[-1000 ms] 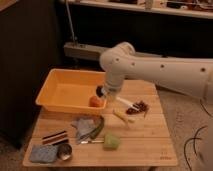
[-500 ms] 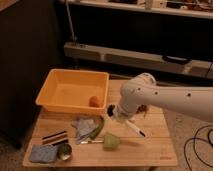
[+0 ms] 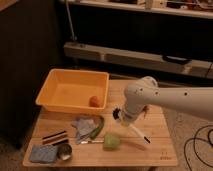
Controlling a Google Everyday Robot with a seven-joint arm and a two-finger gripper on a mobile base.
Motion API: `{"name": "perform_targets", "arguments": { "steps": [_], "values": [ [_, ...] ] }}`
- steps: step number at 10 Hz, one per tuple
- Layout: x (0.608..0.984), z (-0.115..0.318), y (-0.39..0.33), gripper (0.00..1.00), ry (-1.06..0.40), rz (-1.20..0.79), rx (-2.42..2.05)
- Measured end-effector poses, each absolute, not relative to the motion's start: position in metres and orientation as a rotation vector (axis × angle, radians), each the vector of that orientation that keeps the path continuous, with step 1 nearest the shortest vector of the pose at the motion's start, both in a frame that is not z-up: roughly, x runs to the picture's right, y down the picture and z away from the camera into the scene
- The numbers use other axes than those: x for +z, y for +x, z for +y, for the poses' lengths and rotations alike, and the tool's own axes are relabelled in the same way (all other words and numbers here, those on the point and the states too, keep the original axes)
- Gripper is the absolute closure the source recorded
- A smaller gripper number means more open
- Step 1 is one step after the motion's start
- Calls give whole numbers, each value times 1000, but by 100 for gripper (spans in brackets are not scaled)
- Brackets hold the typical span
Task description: Wipe table surface with brush
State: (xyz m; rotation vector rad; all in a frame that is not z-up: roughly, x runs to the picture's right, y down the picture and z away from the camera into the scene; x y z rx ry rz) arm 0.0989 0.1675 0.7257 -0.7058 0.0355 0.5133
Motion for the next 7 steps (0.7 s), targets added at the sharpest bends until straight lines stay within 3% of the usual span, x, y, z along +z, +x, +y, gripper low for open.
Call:
{"name": "perform_targets", "arguments": {
  "steps": [7],
  "values": [
    [767, 199, 90, 100, -648, -17, 480]
  ]
}}
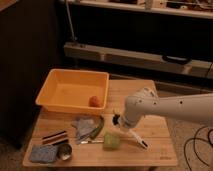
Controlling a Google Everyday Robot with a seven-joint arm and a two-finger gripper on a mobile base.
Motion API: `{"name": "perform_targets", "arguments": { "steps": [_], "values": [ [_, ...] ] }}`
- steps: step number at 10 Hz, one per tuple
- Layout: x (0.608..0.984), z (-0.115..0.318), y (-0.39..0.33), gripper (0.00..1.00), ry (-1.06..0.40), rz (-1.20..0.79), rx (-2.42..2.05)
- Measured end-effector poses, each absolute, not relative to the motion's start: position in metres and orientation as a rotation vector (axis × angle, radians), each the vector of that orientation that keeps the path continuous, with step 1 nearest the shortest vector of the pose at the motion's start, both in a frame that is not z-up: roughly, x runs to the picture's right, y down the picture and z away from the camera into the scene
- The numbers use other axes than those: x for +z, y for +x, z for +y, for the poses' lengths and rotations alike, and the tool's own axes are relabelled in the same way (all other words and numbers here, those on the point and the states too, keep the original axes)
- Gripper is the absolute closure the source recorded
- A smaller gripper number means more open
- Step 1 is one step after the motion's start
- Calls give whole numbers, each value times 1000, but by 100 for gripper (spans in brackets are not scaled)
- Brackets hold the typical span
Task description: Wipe table surface with brush
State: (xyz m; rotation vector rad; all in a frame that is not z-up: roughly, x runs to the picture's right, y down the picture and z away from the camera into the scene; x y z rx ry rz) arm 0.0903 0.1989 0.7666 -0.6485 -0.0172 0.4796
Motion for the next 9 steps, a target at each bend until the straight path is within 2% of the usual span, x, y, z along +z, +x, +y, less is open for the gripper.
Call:
{"name": "perform_targets", "arguments": {
  "steps": [9],
  "values": [
    [836, 204, 80, 100, -681, -55, 426]
  ]
}}
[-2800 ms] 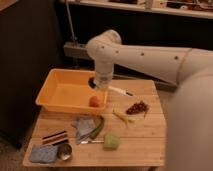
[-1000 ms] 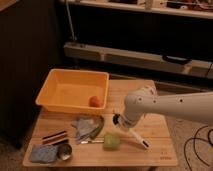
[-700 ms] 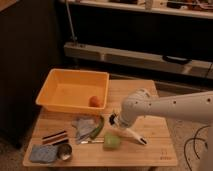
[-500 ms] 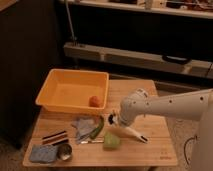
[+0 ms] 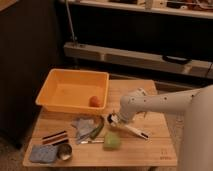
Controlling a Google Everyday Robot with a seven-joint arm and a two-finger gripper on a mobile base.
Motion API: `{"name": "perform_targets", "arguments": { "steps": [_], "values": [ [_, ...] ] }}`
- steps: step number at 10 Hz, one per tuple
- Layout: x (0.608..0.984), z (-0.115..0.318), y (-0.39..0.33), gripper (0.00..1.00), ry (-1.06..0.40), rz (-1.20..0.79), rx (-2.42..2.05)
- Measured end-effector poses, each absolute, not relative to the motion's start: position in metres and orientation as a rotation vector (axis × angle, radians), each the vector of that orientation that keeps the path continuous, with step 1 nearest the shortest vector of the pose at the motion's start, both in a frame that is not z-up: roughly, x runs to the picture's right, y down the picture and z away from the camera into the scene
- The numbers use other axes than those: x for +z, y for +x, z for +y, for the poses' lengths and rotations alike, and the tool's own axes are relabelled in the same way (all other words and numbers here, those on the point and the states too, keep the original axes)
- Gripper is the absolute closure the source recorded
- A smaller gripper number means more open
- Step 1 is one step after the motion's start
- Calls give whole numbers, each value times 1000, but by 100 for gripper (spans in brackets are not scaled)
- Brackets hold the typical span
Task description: Wipe table surface with brush
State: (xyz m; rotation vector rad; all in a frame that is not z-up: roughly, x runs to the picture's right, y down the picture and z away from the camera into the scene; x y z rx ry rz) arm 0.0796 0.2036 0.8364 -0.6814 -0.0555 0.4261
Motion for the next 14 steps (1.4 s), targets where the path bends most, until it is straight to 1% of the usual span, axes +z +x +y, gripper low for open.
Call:
{"name": "perform_targets", "arguments": {
  "steps": [3, 7, 10, 14],
  "values": [
    [840, 210, 72, 100, -716, -65, 441],
    [824, 230, 90, 100, -773, -17, 495],
    [814, 241, 104, 100, -781, 21, 579],
    [814, 243, 108, 100, -780, 31, 601]
  ]
}}
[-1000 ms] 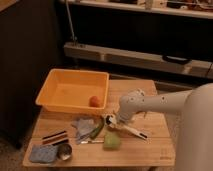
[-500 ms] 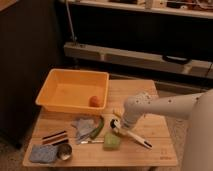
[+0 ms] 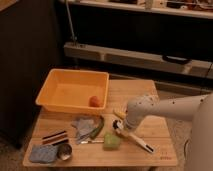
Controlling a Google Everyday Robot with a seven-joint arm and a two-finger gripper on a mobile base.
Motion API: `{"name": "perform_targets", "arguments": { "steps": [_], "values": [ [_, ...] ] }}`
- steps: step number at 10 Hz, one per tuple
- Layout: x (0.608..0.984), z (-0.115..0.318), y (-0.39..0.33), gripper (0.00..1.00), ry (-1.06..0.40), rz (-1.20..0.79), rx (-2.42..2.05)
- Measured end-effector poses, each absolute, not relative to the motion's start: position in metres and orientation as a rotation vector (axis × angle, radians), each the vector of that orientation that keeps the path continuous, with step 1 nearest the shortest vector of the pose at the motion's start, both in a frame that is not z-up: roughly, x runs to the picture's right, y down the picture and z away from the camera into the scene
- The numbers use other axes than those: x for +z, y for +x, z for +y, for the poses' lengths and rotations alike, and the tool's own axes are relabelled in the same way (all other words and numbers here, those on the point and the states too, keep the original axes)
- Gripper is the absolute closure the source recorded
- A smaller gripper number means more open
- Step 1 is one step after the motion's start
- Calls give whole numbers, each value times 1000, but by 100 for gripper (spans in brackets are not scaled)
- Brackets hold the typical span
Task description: Wipe table surface with brush
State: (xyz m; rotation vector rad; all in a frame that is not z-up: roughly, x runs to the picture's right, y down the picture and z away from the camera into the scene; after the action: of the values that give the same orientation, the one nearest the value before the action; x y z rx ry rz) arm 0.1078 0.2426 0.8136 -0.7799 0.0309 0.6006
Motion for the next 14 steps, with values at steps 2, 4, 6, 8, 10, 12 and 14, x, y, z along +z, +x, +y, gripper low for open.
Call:
{"name": "perform_targets", "arguments": {
  "steps": [2, 4, 6, 8, 10, 12, 14],
  "values": [
    [814, 243, 109, 100, -779, 32, 602],
    [815, 243, 108, 100, -784, 30, 598],
    [836, 239, 98, 100, -808, 2, 564],
    [837, 236, 95, 100, -805, -6, 554],
    [834, 235, 94, 100, -808, -5, 547],
    [832, 234, 95, 100, -812, -2, 545],
    [834, 233, 96, 100, -813, 1, 542]
  ]
}}
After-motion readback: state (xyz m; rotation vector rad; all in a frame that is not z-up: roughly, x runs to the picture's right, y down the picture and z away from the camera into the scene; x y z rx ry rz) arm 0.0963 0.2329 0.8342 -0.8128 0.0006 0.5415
